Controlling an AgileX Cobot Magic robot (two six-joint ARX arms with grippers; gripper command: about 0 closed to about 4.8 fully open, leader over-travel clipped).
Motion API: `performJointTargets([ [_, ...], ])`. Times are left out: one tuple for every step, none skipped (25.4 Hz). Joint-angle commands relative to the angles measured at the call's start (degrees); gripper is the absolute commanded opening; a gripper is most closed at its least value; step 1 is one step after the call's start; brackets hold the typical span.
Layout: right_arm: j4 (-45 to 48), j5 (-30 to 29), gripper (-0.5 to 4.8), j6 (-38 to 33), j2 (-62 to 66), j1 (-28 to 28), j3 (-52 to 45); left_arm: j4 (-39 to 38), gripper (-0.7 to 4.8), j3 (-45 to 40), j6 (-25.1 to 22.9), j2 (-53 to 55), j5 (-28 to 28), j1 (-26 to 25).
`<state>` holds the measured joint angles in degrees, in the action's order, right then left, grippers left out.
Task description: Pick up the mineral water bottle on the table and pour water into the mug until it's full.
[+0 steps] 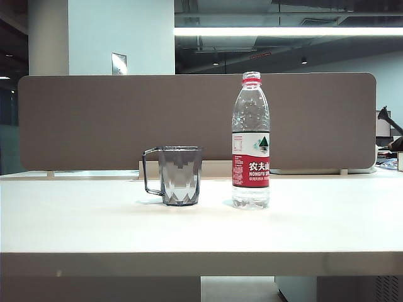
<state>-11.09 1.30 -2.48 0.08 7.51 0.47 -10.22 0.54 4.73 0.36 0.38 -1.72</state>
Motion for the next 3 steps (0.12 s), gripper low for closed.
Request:
performJointTargets([
  [0.7, 0.0, 0.00, 0.2, -0.1, 0.0, -0.4, -0.4, -0.02, 0.0, -0.1, 0.0, -0.2, 0.1],
  [0.7, 0.0, 0.00, 0.2, -0.1, 0.0, -0.4, -0.4, -0.02, 0.0, -0.1, 0.0, -0.2, 0.1],
  [0.7, 0.0, 0.00, 0.1, -0.1, 0.0, -0.4, -0.4, -0.02, 0.0, 0.0, 0.0, -0.2, 0.1],
])
